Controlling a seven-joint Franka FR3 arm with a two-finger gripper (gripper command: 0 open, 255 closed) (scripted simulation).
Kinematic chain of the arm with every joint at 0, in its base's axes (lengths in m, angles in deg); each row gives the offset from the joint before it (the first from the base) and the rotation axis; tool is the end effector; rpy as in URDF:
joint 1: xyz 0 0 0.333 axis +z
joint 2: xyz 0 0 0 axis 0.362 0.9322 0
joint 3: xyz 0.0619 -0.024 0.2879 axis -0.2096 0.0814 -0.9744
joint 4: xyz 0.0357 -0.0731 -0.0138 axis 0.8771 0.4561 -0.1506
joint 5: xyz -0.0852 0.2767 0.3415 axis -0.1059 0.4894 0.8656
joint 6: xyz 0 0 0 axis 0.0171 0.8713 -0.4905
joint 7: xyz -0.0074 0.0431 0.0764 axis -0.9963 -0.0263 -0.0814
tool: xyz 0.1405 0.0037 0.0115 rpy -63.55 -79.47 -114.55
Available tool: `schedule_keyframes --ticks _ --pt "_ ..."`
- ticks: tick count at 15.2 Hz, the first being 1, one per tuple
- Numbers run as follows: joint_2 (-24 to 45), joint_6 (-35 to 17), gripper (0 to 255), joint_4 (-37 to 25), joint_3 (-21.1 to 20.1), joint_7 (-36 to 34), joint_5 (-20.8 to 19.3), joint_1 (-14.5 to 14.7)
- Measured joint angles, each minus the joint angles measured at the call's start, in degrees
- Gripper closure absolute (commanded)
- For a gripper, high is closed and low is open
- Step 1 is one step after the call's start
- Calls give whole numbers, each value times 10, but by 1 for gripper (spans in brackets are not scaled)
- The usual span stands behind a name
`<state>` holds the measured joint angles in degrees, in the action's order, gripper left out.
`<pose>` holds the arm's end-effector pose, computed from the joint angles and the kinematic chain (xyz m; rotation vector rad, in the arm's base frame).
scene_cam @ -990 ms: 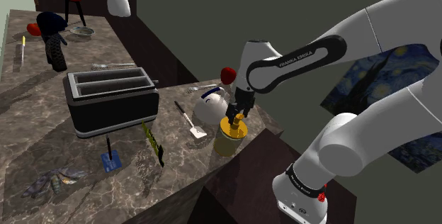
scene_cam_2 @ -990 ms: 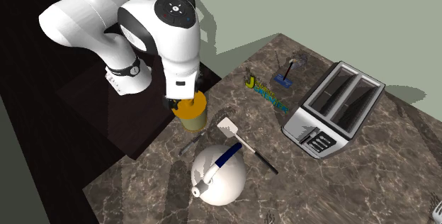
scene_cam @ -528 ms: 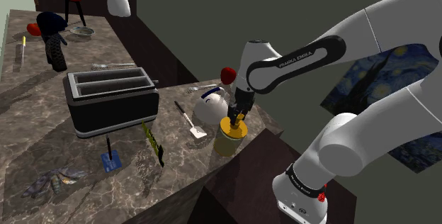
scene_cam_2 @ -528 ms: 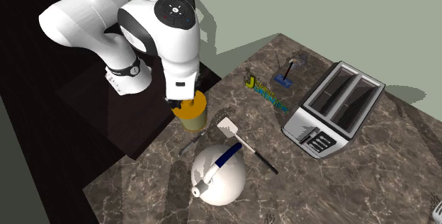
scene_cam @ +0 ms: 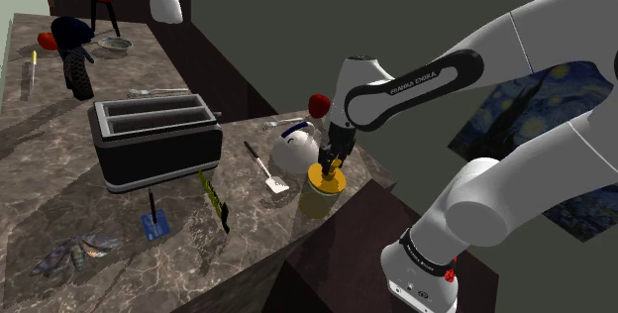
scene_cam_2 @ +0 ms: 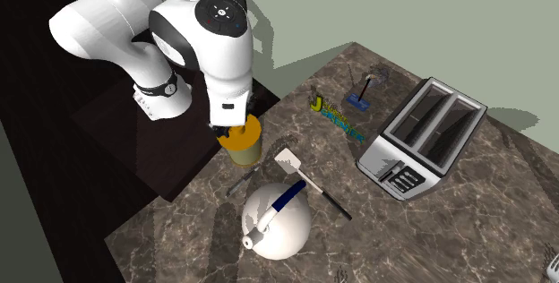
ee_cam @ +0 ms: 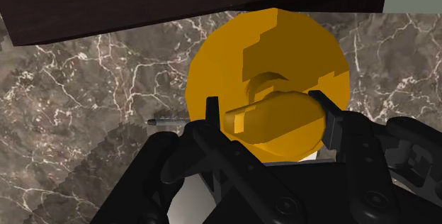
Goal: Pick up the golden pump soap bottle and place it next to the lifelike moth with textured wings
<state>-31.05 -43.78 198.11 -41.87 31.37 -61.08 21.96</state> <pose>0.3907 0.0040 0.1938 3.1144 -0.1865 -0.2430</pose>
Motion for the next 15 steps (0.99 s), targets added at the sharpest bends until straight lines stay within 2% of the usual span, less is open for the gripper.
schedule_keyframes --ticks 3,15 --pt "-9 11 255 -2 0 0 0 0" --pt "-85 128 255 -43 0 0 0 0"
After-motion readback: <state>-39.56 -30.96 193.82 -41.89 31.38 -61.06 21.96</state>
